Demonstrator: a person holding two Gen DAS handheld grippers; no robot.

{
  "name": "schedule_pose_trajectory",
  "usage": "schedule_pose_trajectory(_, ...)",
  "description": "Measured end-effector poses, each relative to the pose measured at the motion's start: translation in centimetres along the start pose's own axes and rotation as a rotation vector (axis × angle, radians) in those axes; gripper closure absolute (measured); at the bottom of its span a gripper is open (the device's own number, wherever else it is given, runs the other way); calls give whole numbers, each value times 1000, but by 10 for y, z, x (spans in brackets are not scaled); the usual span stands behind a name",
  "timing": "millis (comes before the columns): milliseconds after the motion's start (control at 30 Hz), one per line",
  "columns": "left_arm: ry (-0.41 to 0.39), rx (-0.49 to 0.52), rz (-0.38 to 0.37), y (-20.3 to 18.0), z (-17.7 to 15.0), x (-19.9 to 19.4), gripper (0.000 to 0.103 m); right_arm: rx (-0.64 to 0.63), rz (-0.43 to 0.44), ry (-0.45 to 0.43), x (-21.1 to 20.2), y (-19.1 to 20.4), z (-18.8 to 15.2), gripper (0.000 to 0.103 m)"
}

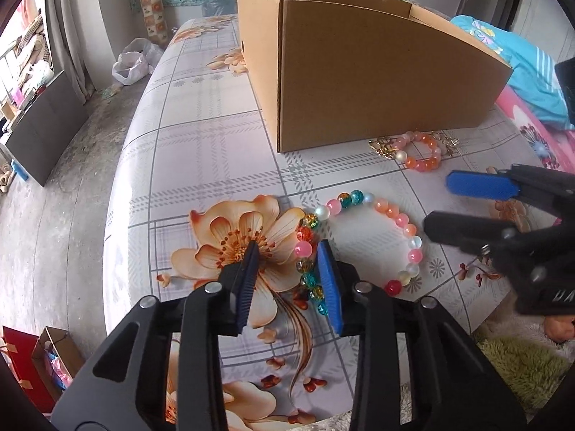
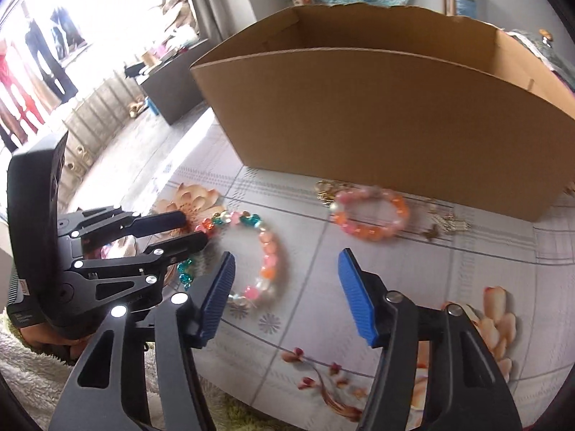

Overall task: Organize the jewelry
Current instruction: 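Close the left gripper on the multicolour bead bracelet and lift it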

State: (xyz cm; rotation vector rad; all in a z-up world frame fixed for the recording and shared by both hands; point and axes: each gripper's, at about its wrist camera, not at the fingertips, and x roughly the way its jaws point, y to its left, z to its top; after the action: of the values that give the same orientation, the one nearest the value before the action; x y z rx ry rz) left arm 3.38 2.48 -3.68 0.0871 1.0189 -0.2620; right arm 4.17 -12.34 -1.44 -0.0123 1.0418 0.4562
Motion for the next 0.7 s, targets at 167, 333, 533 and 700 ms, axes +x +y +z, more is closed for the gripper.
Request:
schedule_pose_trajectory(167, 7, 18, -5, 0, 6, 5, 75, -46, -39, 45, 12, 9, 2, 60)
schedule_pose_trajectory(333, 5, 38, 9, -4, 11, 10, 75, -62, -58, 56, 17, 13, 4, 67)
schedule_pose_trajectory(533, -13, 50, 22, -7, 15, 14, 75, -107, -95, 52, 30, 28, 8, 75)
schedule_pose_trajectory(700, -17, 51, 27, -7, 17, 15, 84, -111, -105, 44, 34, 30, 10, 85)
